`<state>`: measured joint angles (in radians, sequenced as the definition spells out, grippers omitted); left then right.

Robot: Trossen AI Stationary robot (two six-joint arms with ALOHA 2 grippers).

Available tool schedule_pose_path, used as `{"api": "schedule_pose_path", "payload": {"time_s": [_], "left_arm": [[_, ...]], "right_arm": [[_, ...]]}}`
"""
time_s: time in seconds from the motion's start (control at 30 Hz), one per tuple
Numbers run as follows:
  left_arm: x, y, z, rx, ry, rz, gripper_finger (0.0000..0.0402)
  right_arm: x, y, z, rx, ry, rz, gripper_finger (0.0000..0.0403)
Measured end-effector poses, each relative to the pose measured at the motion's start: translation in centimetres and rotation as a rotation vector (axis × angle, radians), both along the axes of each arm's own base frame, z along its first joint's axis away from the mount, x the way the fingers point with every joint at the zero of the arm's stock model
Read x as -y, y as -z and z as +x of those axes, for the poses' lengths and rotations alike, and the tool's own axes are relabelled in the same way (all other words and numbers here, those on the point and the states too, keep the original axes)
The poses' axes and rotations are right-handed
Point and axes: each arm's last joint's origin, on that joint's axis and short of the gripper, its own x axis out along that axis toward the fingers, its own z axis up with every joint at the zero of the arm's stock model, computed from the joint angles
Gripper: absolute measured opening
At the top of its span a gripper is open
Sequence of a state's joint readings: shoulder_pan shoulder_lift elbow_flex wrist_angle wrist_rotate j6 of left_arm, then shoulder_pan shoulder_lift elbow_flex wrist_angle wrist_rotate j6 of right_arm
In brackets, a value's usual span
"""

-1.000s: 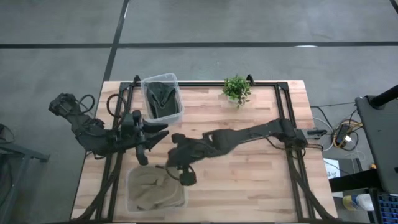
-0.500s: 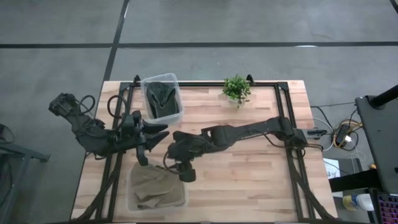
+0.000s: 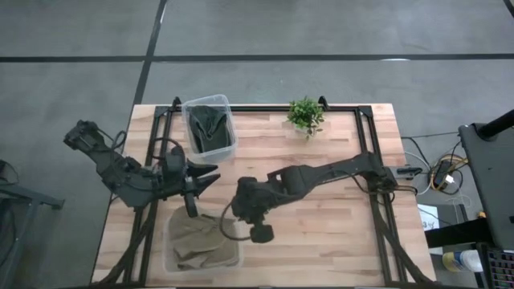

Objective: Pick & Place hat
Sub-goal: Return to home position

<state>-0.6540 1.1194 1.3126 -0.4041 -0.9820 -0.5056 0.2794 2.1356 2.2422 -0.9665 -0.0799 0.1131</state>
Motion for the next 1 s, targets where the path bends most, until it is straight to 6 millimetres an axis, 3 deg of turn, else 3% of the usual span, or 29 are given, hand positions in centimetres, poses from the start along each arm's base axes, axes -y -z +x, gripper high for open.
{"api": "schedule_pose_path", "payload": {"time_s": [0.07,0.3,0.53,0.7,0.87,1.0], "left_arm": [[-0.1,0.4,0.1,-0.007,-0.052,0.025,0.0102],[0.1,2.2,0.3,-0.059,-0.074,0.094,0.0009],[-0.2,4.2,-0.2,-0.091,-0.06,0.108,0.0001],[-0.6,6.1,-1.2,-0.12,0.059,0.081,0.0],[-0.9,7.8,-2.7,-0.084,0.126,0.108,0.0],[-1.5,9.3,-3.7,-0.038,0.209,0.124,0.0]], "right_arm": [[-0.6,-0.3,-0.5,-0.007,-0.01,0.004,0.0021],[-3.4,-1.3,-2.2,0.01,-0.074,-0.01,0.0008],[-5.7,-4.6,-5.0,0.196,-0.102,-0.101,0.0008],[-7.2,-6.9,-7.5,0.326,-0.173,-0.079,0.0008],[-8.0,-6.9,-10.3,0.417,-0.212,-0.073,0.0008],[-7.4,-6.1,-12.8,0.477,-0.193,-0.07,0.0008]]}}
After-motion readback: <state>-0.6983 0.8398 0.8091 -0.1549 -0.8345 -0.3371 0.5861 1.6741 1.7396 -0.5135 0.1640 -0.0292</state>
